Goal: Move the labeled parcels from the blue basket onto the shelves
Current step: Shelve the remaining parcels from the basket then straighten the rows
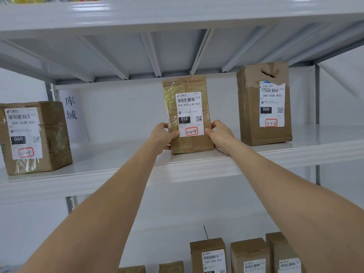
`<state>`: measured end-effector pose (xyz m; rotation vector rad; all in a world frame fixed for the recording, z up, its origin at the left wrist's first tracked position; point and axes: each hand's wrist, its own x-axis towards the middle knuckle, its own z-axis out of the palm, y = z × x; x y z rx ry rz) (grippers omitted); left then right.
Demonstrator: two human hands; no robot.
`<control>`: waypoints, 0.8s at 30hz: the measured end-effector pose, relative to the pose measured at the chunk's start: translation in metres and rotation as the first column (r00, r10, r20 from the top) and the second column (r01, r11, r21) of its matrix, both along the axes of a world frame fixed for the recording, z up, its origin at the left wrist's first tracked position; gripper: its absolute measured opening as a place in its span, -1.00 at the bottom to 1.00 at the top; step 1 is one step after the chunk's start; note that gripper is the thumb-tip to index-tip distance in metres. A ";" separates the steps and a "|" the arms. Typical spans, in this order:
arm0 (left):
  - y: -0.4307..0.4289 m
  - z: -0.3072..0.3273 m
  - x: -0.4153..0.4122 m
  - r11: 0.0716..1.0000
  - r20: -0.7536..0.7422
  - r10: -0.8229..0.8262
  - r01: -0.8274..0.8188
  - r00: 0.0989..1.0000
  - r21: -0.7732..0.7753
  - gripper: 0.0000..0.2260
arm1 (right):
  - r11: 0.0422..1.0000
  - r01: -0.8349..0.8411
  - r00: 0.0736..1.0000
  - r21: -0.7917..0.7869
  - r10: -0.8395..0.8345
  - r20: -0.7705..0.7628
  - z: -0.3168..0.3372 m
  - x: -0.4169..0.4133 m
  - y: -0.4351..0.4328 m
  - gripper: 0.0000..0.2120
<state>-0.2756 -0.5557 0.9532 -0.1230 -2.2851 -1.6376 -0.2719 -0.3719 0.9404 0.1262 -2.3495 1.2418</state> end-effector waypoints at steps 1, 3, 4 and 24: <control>0.000 0.000 -0.001 1.000 0.000 -0.001 0.001 1.000 0.002 -0.59 | 1.000 0.001 1.000 0.004 -0.001 -0.003 0.000 -0.001 0.000 -0.72; 0.000 0.000 -0.001 1.000 0.000 -0.003 0.003 1.000 0.003 -0.58 | 1.000 0.000 1.000 0.001 0.000 -0.006 0.000 -0.002 0.000 -0.72; 0.000 0.000 -0.001 1.000 0.001 -0.002 0.002 1.000 0.001 -0.58 | 1.000 0.000 1.000 -0.001 0.000 -0.007 -0.001 -0.002 0.000 -0.72; 0.004 0.005 0.033 0.989 0.019 0.076 -0.073 0.997 -0.127 -0.51 | 0.997 -0.049 0.999 -0.063 0.049 -0.001 0.002 0.025 0.010 -0.43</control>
